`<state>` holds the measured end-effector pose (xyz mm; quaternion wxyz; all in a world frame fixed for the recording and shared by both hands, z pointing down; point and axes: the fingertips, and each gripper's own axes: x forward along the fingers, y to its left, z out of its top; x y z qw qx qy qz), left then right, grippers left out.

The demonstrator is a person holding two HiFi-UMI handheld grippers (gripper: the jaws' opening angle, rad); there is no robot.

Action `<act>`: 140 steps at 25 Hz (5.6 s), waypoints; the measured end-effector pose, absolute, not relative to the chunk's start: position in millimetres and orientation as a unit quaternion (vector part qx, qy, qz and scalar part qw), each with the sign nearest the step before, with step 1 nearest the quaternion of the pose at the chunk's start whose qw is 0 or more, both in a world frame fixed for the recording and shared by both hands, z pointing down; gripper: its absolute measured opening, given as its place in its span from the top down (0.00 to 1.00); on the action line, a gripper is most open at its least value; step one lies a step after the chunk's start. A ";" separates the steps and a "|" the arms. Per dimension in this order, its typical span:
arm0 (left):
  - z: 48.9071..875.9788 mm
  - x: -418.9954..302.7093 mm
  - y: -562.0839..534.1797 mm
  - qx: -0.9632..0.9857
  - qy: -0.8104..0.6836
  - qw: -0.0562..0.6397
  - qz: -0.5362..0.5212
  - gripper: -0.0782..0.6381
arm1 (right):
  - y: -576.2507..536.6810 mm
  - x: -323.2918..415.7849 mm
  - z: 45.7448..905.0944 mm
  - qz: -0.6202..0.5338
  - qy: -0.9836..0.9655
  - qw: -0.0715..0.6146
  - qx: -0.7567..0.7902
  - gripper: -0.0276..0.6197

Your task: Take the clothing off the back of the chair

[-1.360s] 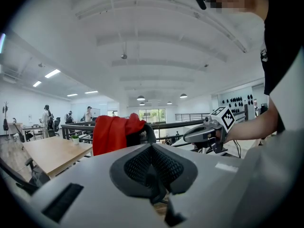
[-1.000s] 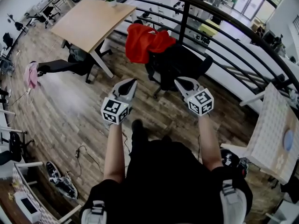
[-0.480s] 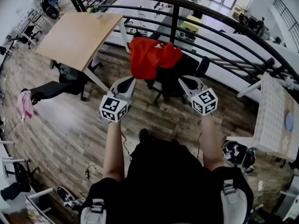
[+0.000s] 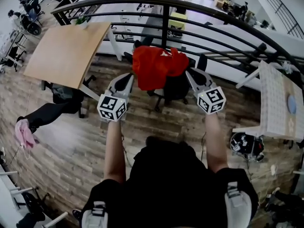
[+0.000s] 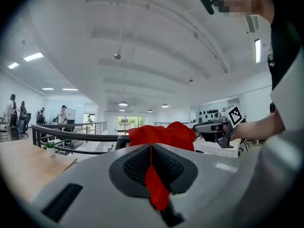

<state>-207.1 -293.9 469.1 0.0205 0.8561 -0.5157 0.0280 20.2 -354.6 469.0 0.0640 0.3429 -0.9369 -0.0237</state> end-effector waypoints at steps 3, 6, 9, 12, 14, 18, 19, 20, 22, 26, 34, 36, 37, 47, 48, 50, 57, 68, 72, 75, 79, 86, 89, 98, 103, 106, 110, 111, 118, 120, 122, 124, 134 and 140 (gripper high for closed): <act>467.0 -211.9 -305.9 0.871 -0.491 0.021 0.024 0.88 | -356.0 12.5 459.4 -0.018 -0.932 0.060 0.356 0.84; 459.3 -214.3 -316.4 0.884 -0.466 0.022 0.017 0.86 | -355.9 -0.1 454.2 -0.015 -0.929 0.063 0.364 0.67; 457.2 -208.7 -323.2 0.900 -0.435 0.023 0.011 0.65 | -356.6 -7.2 452.4 -0.012 -0.924 0.068 0.376 0.58; 465.0 -206.9 -330.1 0.904 -0.426 0.027 0.021 0.51 | -360.2 -10.3 455.1 0.006 -0.921 0.057 0.385 0.56; 470.6 -206.2 -336.7 0.901 -0.431 0.029 0.027 0.39 | -362.6 -8.4 457.4 0.017 -0.916 0.058 0.396 0.54; 482.9 -198.8 -346.8 0.905 -0.421 0.040 0.043 0.28 | -373.7 -2.4 467.2 0.045 -0.908 0.066 0.410 0.50; 486.2 -197.6 -348.3 0.906 -0.418 0.044 0.048 0.28 | -375.3 -4.3 470.0 0.052 -0.909 0.068 0.408 0.50; 488.8 -196.3 -349.5 0.907 -0.416 0.046 0.051 0.28 | -375.6 -6.9 472.0 0.059 -0.910 0.069 0.404 0.50; 491.1 -191.2 -351.9 0.909 -0.410 0.051 0.052 0.28 | -375.4 -12.2 473.5 0.064 -0.912 0.072 0.399 0.50; 493.9 -175.7 -349.3 0.917 -0.390 0.056 0.062 0.28 | -370.2 -19.8 471.8 0.058 -0.913 0.082 0.396 0.53; 489.8 -146.6 -346.0 0.932 -0.351 0.048 0.072 0.28 | -354.8 -45.7 471.0 0.049 -0.928 0.087 0.359 0.68; 489.7 -137.6 -341.2 0.938 -0.335 0.046 0.070 0.28 | -350.1 -56.5 473.3 0.052 -0.932 0.090 0.348 0.68; 489.7 -133.3 -337.9 0.941 -0.328 0.044 0.070 0.28 | -347.9 -60.7 474.0 0.052 -0.933 0.092 0.343 0.68; 489.6 -117.5 -311.4 0.956 -0.282 0.032 0.072 0.31 | -334.5 -84.0 478.6 0.041 -0.947 0.104 0.301 0.71; 489.3 -117.6 -309.8 0.957 -0.281 0.032 0.068 0.31 | -333.5 -86.2 478.8 0.040 -0.948 0.104 0.299 0.72; 487.0 -118.0 -307.3 0.959 -0.276 0.037 0.055 0.31 | -331.7 -91.5 479.5 0.037 -0.949 0.105 0.295 0.73; 467.1 -144.4 -310.1 0.953 -0.245 0.160 -0.079 0.31 | -287.8 -131.0 499.0 -0.084 -0.953 0.203 0.209 0.70; 485.1 -127.6 -355.5 0.913 -0.376 0.157 0.000 0.31 | -273.3 -131.2 524.8 -0.106 -0.951 0.227 0.184 0.67; 497.4 -125.9 -370.0 0.891 -0.426 0.153 0.037 0.31 | -262.4 -122.4 552.5 -0.102 -0.945 0.266 0.160 0.68; 509.9 -122.6 -380.1 0.873 -0.464 0.136 0.065 0.31 | -261.5 -110.3 561.8 -0.074 -0.949 0.260 0.166 0.67; 510.7 -121.1 -389.1 0.865 -0.479 0.144 0.042 0.32 | -264.8 -86.7 568.9 -0.056 -0.946 0.266 0.179 0.68; 507.9 -133.9 -380.9 0.870 -0.468 0.151 0.020 0.53 | -280.7 -52.9 566.5 -0.016 -0.945 0.235 0.226 0.70; 507.1 -138.6 -373.6 0.873 -0.464 0.145 0.014 0.60 | -286.4 -44.7 567.1 -0.014 -0.942 0.229 0.244 0.70; 499.7 -166.1 -342.5 0.887 -0.447 0.117 0.002 0.63 | -290.9 -46.4 553.8 -0.027 -0.942 0.210 0.261 0.68; 492.4 -187.5 -325.2 0.892 -0.439 0.103 0.008 0.63 | -303.8 -56.7 529.2 -0.079 -0.934 0.198 0.287 0.62; 489.9 -196.3 -311.5 0.897 -0.433 0.091 0.016 0.63 | -316.7 -66.1 504.5 -0.127 -0.924 0.188 0.307 0.56; 488.1 -204.8 -296.0 0.904 -0.420 0.075 0.030 0.63 | -333.1 -88.4 470.6 -0.196 -0.911 0.177 0.317 0.55; 486.5 -207.2 -291.6 0.905 -0.418 0.069 0.032 0.63 | -336.3 -95.3 467.1 -0.209 -0.907 0.182 0.317 0.54; 455.6 -218.5 -256.6 0.917 -0.397 0.012 0.019 0.63 | -334.0 -136.2 467.0 -0.240 -0.905 0.191 0.294 0.48; 449.7 -221.4 -250.0 0.920 -0.392 0.000 0.025 0.63 | -331.9 -147.8 465.4 -0.250 -0.904 0.187 0.293 0.48; 445.2 -224.4 -245.0 0.921 -0.388 -0.002 0.021 0.63 | -334.3 -154.4 459.4 -0.258 -0.900 0.176 0.305 0.48; 442.3 -227.1 -239.9 0.923 -0.384 0.000 0.017 0.63 | -338.8 -160.3 452.3 -0.264 -0.897 0.170 0.310 0.48; 442.8 -242.9 -220.1 0.917 -0.399 0.010 0.015 0.63 | -314.6 -186.3 459.3 -0.190 -0.937 0.157 0.248 0.89; 440.0 -254.1 -211.4 0.909 -0.416 0.006 0.000 0.62 | -292.3 -198.7 470.3 -0.166 -0.952 0.158 0.202 0.91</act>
